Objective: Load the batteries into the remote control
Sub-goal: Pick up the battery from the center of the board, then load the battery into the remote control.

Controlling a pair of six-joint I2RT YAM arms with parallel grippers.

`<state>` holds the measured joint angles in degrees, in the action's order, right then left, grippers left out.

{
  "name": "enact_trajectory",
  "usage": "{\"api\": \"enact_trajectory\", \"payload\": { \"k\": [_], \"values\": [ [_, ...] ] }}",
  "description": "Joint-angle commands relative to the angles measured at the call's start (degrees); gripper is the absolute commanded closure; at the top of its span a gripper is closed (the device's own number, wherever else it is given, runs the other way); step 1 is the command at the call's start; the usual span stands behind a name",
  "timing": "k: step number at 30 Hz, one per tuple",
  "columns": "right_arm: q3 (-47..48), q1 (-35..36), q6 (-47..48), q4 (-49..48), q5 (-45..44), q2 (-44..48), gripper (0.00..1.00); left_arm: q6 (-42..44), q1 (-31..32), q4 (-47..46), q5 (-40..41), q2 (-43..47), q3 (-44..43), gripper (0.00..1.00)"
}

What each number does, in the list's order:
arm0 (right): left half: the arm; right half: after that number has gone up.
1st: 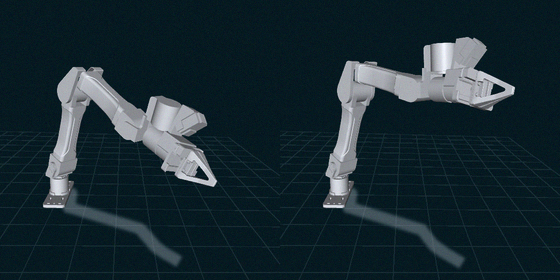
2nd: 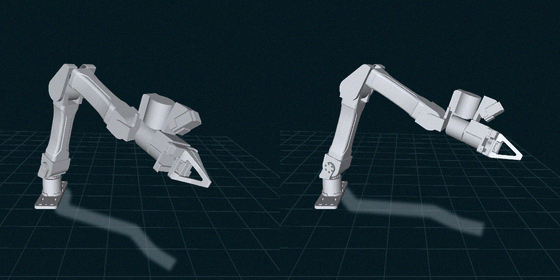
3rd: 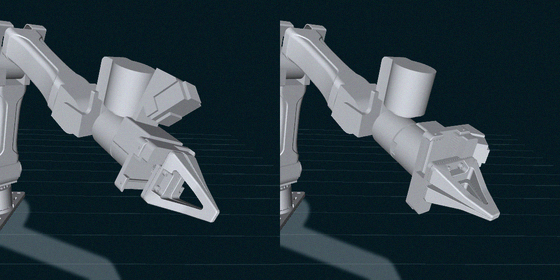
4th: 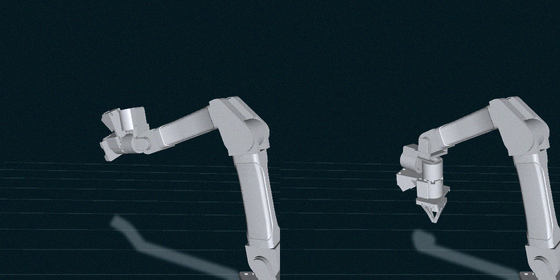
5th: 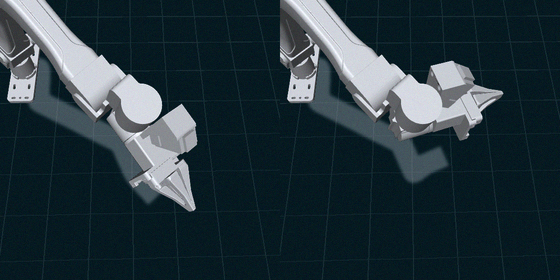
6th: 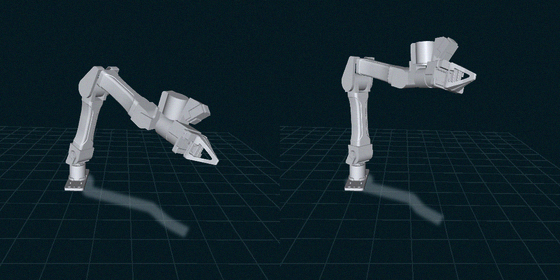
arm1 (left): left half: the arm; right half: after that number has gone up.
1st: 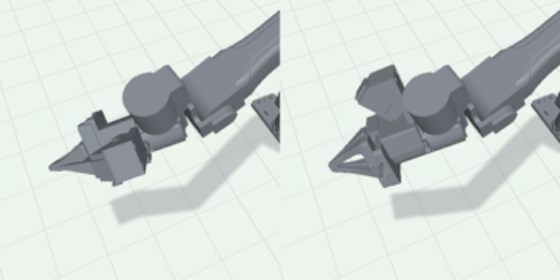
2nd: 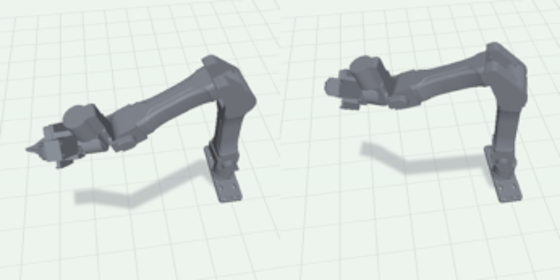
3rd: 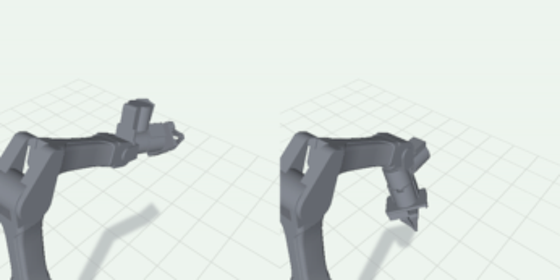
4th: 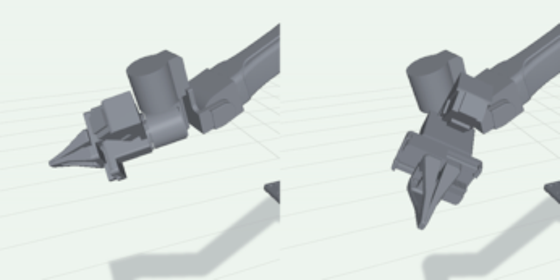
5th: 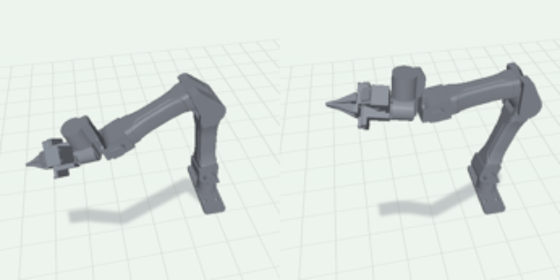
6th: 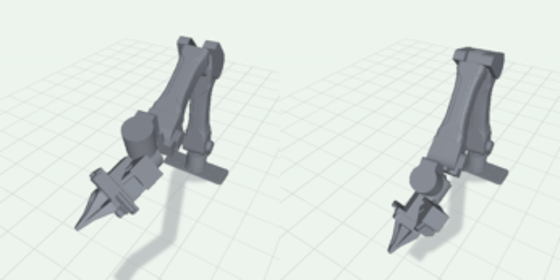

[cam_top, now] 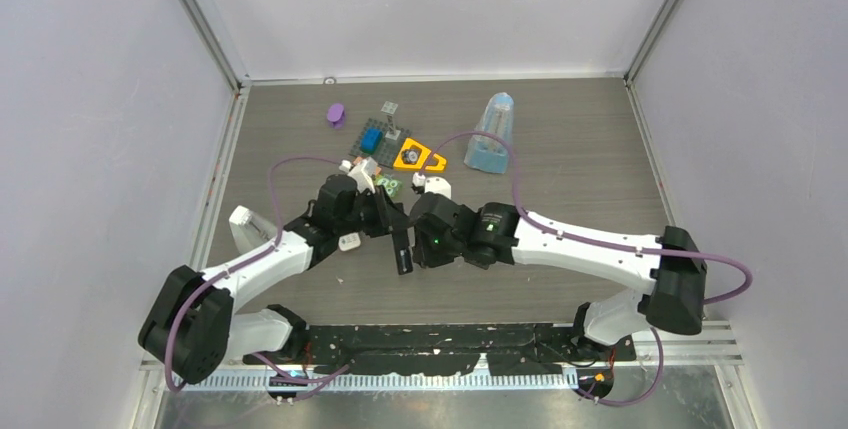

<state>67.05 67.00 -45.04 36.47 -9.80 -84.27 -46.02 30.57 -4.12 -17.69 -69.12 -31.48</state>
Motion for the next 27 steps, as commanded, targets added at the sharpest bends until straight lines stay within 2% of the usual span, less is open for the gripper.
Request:
{"api": "enact_trajectory", "payload": {
  "k": [1, 9, 13, 27],
  "values": [
    [4.1, 0.03, 1.7, 5.89, 3.37, 1.71, 0.89, -6.0, -0.25, -18.73, -12.21, -0.7, 0.47, 1.0],
    [8.38, -0.52, 2.43, 12.45, 2.73, 0.42, 0.89, -21.48, -1.5, -35.14, -18.38, -5.64, 4.17, 1.0],
    [9.32, -0.77, 2.62, 13.71, 2.09, -0.02, 0.89, -25.84, -1.78, -42.05, -19.52, -8.05, 5.61, 1.0],
    [9.05, -1.88, 2.54, 14.73, 1.17, -1.61, 0.86, -29.72, -1.91, -47.47, -20.18, -9.81, 5.93, 1.0]
  ]
}}
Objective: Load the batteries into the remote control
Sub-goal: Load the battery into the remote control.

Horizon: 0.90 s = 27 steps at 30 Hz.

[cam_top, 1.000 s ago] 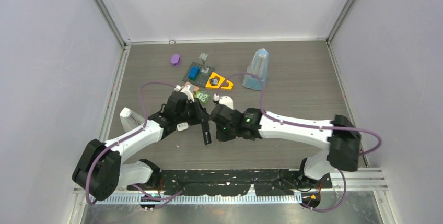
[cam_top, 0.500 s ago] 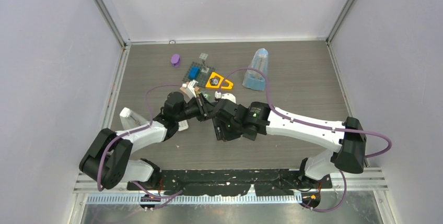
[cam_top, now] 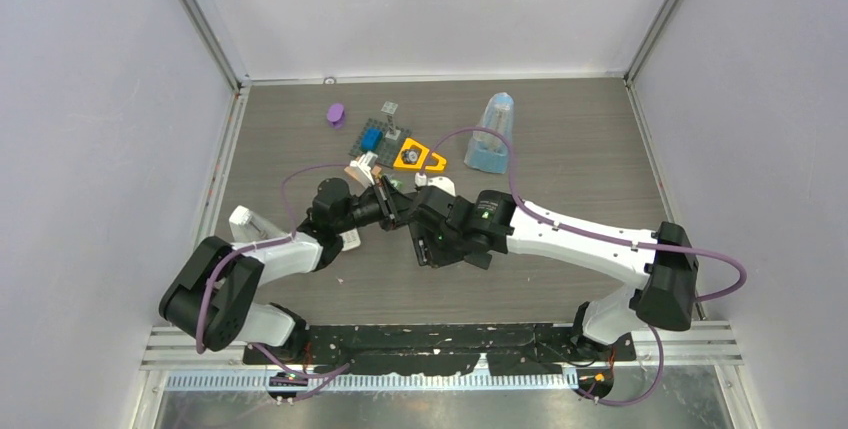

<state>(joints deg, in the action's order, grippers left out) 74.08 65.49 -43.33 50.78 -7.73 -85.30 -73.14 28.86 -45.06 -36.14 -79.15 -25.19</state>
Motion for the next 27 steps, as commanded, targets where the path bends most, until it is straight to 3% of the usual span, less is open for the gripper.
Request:
{"api": "enact_trajectory", "payload": {
  "k": [1, 7, 20, 27],
  "values": [
    [2.03, -0.54, 0.77, 0.44, -0.89, -0.75, 0.85, -2.7, -0.21, -6.68, -1.86, 0.23, -0.32, 1.0],
    [2.5, -1.33, 1.25, 0.09, -0.97, -1.55, 0.8, -4.99, -0.21, -10.13, -2.8, -0.68, 0.57, 1.0],
    [3.18, -3.5, 3.17, -1.25, 0.54, -3.07, 0.81, -7.16, -0.21, -13.2, -3.95, -1.84, 1.9, 1.0],
    [2.74, -3.69, 2.78, -1.57, 1.3, -2.9, 0.71, -9.22, -0.21, -12.95, -2.8, -2.23, 1.96, 1.0]
  ]
}}
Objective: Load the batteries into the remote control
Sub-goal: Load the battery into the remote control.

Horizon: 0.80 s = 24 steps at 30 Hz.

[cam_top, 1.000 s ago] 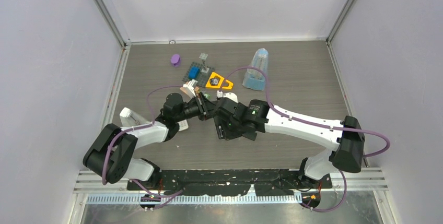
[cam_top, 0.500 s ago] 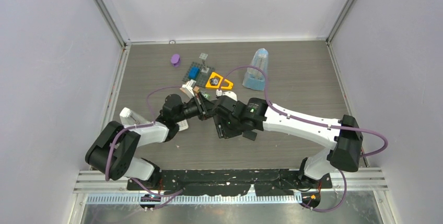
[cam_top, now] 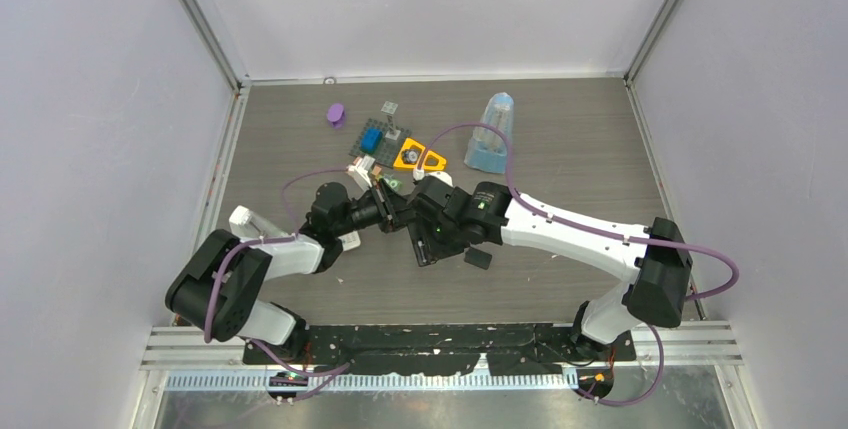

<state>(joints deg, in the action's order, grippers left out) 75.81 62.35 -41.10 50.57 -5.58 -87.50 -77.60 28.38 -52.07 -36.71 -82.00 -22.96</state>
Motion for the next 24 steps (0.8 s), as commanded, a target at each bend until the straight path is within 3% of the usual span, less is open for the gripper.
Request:
{"api": "enact_trajectory", "payload": {
  "k": [1, 4, 20, 24],
  "values": [
    [1.01, -0.56, 0.52, -1.17, -0.79, -0.51, 0.69, -4.75, 0.25, -5.67, -1.96, 0.63, -0.31, 1.0],
    [0.83, -0.58, -0.05, -0.88, -1.17, -0.11, 0.6, -4.78, 0.27, -4.82, -1.25, 0.57, -0.17, 1.0],
    [-1.03, -0.99, -3.86, -2.9, -0.39, 8.82, 0.42, -9.71, -0.26, -9.78, 0.12, -2.93, 1.22, 1.0],
    [-7.11, -1.0, -10.25, -8.08, -0.83, 15.35, 0.29, -12.01, -0.34, -12.38, 1.09, -3.11, 1.91, 1.0]
  ]
}}
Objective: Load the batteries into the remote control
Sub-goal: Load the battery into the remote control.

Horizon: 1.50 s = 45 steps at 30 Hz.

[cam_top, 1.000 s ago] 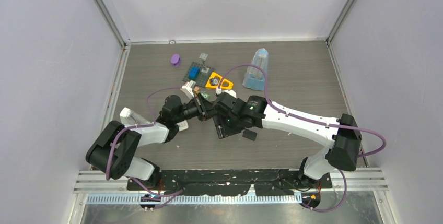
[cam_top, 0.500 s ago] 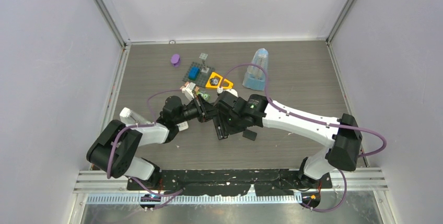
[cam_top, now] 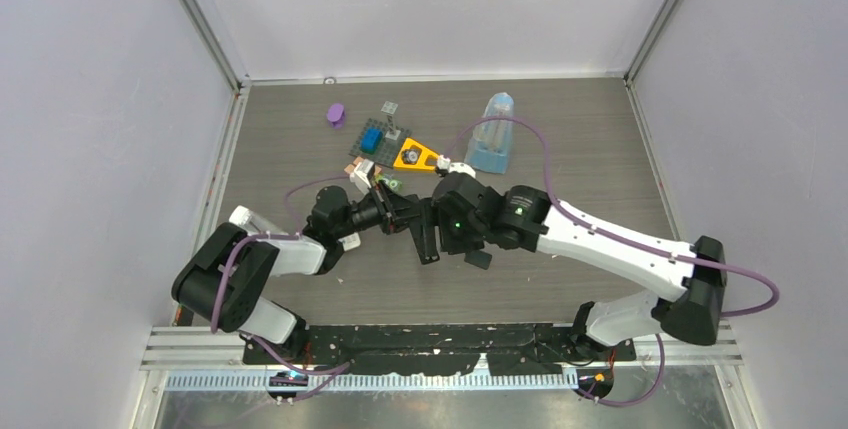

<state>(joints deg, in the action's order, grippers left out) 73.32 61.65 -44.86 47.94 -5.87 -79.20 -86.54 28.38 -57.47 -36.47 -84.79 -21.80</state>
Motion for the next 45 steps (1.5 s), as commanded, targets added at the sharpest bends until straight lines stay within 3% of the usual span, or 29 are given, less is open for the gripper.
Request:
{"api": "enact_trajectory", "payload": {
  "k": [1, 9, 19, 23, 29, 40, 45],
  "values": [
    [-6.27, -0.3, -7.93, -6.79, -0.9, 8.4, 0.26, -3.76, -0.34, -7.69, 1.2, -0.29, 0.91, 1.0],
    [-28.09, 1.18, -26.95, -31.18, -6.1, 24.95, 0.19, -9.1, -0.34, -8.8, 5.27, 3.28, 2.1, 1.0],
    [-34.32, 4.58, -35.4, -42.95, -16.48, 28.75, 0.17, -13.5, -0.26, -4.58, 8.55, 9.76, 1.5, 1.0],
    [-36.33, 5.12, -36.74, -46.43, -18.67, 29.81, 0.22, -13.32, -0.26, -1.28, 9.74, 13.02, 1.39, 1.0],
    [-37.32, 5.23, -36.42, -50.65, -18.71, 29.88, 0.41, -12.54, -0.21, 2.99, 10.62, 15.77, 0.49, 1.0],
    [-36.47, 5.34, -35.56, -51.91, -16.58, 27.82, 0.4, -12.36, -0.26, 6.32, 11.29, 17.04, -0.02, 1.0],
    [-36.45, 5.33, -36.36, -51.83, -15.05, 26.59, 0.55, -12.66, -0.25, 6.63, 11.33, 17.3, 0.01, 1.0]
  ]
}}
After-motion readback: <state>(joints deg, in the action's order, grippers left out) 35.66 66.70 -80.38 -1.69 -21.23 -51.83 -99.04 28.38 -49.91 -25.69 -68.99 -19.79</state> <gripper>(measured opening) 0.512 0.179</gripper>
